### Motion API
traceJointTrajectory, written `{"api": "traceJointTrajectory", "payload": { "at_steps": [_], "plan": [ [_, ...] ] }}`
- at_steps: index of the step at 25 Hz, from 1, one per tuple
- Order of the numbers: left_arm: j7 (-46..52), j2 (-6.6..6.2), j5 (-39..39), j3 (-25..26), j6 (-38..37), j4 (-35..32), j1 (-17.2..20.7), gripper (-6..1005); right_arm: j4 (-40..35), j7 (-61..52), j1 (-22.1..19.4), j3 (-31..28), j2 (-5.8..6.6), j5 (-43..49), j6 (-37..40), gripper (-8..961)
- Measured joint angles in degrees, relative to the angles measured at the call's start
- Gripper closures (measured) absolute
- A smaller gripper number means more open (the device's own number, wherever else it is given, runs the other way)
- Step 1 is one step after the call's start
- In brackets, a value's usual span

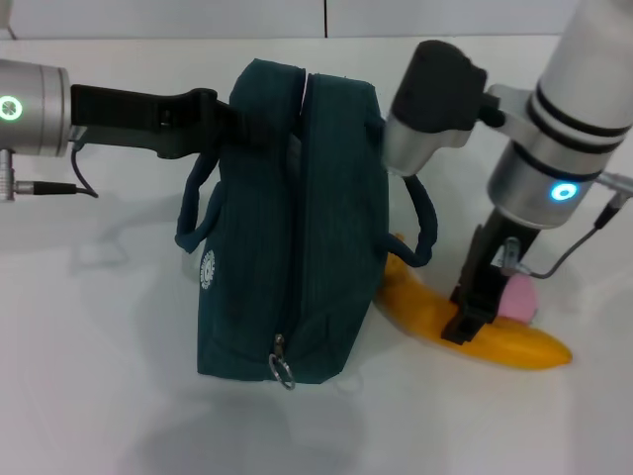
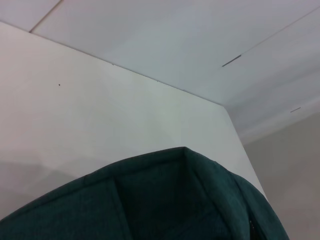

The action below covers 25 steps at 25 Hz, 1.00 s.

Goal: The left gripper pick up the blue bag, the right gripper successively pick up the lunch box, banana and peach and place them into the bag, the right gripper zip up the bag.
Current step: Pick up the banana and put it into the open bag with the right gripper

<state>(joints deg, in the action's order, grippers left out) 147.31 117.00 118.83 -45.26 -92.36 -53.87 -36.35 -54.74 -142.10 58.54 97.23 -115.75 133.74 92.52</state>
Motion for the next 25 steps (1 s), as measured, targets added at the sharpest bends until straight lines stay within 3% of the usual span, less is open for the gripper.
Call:
{"api": "traceJointTrajectory", "payload": {
  "at_steps": [12, 18, 25],
  "plan": [
    [0.00, -0.10, -0.01, 0.00, -0.01, 0.00, -0.04, 953, -3.64, 0.41, -4.30, -6.96, 0.42, 6.09, 3.61, 545],
    [0.06, -0.11, -0.01, 0.00, -0.01, 0.00, -0.03, 953, -7.40, 2.13, -6.74, -17.08, 0.95, 6.36, 5.62, 551],
    [0.20, -0.06, 0.00, 0.00, -0.13, 0.00, -0.07, 953, -12.06, 2.90, -8.73, -24.59, 1.99, 6.34, 8.47, 552]
  ]
}}
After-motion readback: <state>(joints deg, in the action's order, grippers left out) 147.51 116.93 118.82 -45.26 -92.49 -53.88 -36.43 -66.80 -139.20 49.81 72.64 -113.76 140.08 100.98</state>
